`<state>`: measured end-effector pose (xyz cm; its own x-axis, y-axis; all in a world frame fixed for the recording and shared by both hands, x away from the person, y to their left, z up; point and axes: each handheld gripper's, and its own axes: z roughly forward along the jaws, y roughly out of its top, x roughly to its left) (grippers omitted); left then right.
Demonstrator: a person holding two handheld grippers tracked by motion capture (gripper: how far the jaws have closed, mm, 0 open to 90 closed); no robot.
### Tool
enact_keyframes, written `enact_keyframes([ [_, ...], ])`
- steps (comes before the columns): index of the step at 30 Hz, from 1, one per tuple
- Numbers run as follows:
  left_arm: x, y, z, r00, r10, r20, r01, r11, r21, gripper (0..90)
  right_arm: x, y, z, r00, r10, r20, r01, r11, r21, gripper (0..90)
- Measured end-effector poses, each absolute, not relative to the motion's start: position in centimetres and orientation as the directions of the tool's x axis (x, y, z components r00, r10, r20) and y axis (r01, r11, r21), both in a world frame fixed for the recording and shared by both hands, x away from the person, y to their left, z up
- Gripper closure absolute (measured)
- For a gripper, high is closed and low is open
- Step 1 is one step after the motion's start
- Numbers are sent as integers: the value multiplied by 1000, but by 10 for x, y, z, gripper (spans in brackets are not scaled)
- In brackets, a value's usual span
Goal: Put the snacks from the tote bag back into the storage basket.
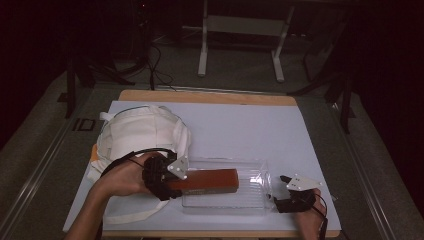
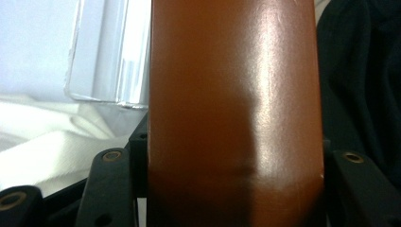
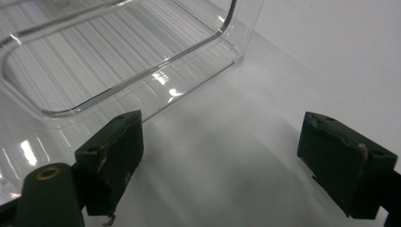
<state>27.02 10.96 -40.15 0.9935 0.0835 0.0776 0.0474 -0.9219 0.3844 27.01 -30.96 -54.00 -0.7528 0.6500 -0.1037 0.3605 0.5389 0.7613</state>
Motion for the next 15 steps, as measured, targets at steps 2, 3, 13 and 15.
enact_keyframes([
  [2,270,107,-402,994,73,83,36,-924,380,437,270,-310,-540,-753,650,-104,360,539,762,151],
  [3,270,107,-402,994,73,83,36,-924,380,437,270,-310,-540,-753,650,-104,360,539,762,151],
  [13,268,94,-409,997,41,70,13,-931,366,437,270,-310,-540,-753,650,-102,361,538,762,151],
  [15,268,93,-410,997,33,71,5,-932,362,437,270,-310,-540,-753,650,-102,361,539,761,151],
])
